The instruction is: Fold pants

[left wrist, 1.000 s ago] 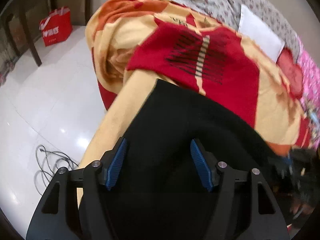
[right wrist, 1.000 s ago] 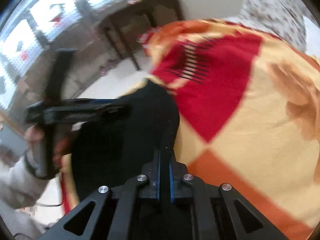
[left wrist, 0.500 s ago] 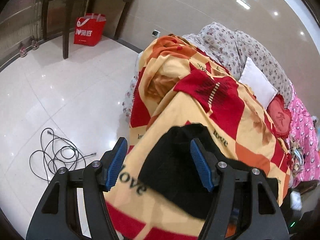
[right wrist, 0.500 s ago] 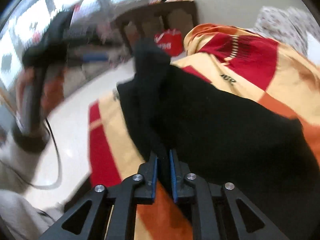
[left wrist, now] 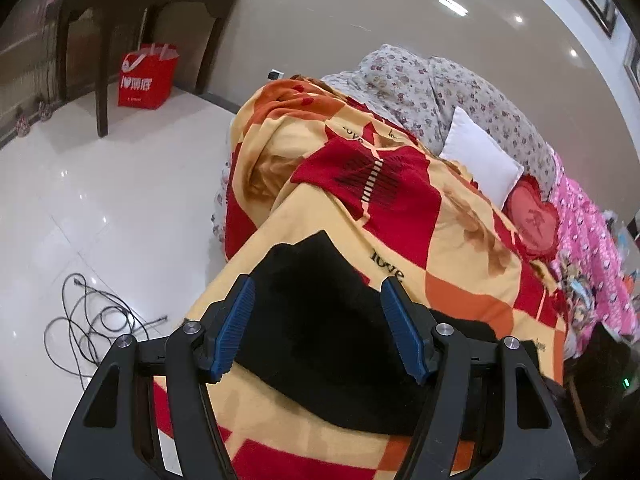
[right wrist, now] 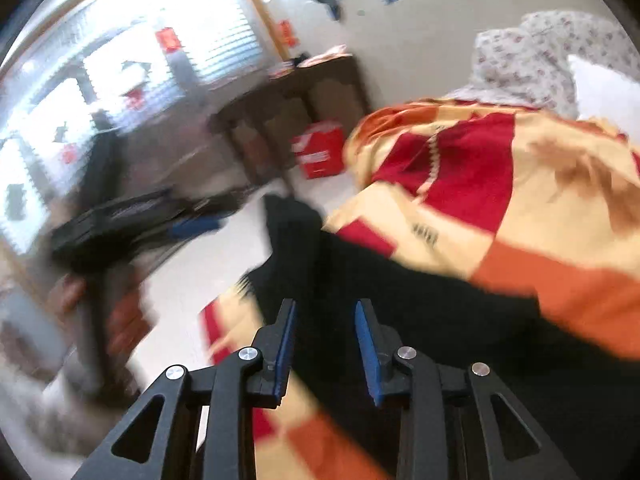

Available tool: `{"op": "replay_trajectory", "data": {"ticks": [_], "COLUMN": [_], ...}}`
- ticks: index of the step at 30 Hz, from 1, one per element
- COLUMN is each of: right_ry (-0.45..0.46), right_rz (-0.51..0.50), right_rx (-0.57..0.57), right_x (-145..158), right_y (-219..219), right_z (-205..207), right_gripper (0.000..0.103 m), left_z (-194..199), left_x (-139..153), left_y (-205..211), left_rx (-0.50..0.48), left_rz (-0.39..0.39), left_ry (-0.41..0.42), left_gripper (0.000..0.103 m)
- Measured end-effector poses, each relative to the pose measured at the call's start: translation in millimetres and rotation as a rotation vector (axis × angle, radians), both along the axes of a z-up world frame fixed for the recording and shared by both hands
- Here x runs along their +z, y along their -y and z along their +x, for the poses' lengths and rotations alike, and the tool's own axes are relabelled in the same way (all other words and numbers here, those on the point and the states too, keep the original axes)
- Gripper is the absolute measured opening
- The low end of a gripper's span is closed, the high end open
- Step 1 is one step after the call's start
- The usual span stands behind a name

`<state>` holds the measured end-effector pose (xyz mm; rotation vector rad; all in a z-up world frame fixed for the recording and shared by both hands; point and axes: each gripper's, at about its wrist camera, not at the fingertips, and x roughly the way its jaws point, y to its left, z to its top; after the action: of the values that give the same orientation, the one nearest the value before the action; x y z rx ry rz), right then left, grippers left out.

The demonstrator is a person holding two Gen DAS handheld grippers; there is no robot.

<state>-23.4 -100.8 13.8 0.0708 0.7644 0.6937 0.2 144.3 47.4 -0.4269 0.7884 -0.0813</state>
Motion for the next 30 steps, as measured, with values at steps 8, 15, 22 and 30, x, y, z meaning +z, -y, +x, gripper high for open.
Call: {"op": "replay_trajectory", "data": {"ticks": [8, 15, 22, 30], "right_ry": [-0.21, -0.211, -0.262, -0.28], "right_rz": [-0.05, 0.039, 0.054, 0.18], "right_rx": [0.186, 0.089, -0.234, -0.462], "right_x": [-68.4, -43.6, -46.8, -48.2], "right_y": [-115.6, -27.4, 104.6, 198.5], "right_z": [39.0, 0.9, -32.4, -65.5], "right_gripper": [0.03, 0.031, 0.04, 0.041], "left_z": [-2.3, 1.0, 27.4, 33.3], "left_x": [1.8, -19.3, -46.7, -67.5], "left_y": [-28.5, -26.2, -5.4, 10.6], "left_rx": [0.085, 0.062, 0.086, 0.042], "left_rz": [0.016, 0.017, 0.107, 0.137], "left_ry": [-0.012, -0.055, -0.128, -0.197], "left_gripper": [0.066, 0.066, 0.066, 0.066]}}
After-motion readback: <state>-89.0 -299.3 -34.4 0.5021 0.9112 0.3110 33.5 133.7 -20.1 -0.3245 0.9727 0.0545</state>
